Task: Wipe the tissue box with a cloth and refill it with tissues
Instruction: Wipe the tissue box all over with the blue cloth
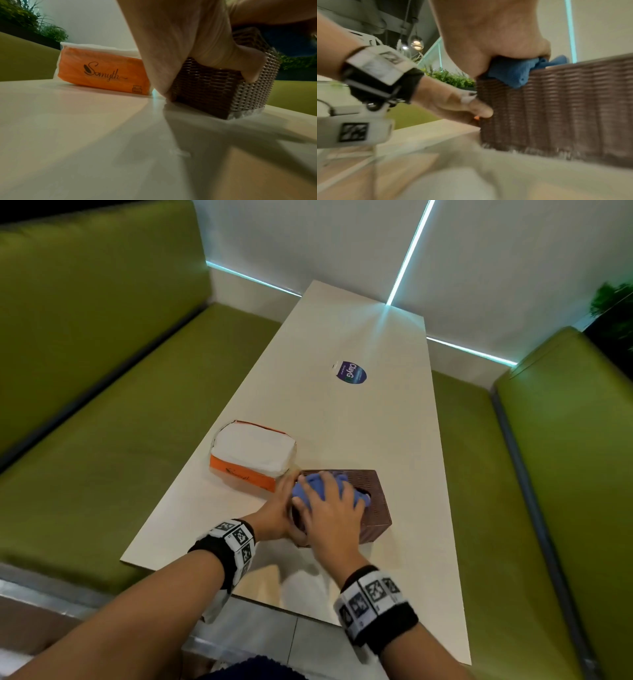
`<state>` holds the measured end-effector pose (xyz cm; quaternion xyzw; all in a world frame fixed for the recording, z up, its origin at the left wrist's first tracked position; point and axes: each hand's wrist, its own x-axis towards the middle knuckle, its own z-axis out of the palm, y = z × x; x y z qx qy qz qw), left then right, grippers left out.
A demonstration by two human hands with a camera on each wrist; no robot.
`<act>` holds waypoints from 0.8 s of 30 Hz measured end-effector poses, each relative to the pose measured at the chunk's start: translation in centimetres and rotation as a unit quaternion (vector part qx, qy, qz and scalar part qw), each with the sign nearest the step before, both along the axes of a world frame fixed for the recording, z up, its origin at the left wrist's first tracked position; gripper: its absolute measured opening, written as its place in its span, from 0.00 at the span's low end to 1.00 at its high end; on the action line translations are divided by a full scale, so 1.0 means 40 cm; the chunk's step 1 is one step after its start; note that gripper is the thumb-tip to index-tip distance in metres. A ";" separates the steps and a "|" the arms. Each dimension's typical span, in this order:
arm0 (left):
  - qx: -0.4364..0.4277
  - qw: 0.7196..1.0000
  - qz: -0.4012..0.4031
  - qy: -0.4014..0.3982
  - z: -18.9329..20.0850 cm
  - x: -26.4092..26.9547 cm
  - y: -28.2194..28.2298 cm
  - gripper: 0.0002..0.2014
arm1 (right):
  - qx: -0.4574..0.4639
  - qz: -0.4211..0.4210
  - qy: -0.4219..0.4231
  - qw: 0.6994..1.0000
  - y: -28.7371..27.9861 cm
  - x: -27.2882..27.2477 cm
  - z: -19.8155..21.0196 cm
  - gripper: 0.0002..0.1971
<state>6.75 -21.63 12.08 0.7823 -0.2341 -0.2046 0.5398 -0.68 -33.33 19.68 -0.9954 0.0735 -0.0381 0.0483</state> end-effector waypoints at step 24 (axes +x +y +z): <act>0.019 1.000 -0.003 -0.022 0.018 -0.014 -0.026 0.66 | 0.009 -0.113 -0.026 0.993 -0.211 0.070 0.029 0.19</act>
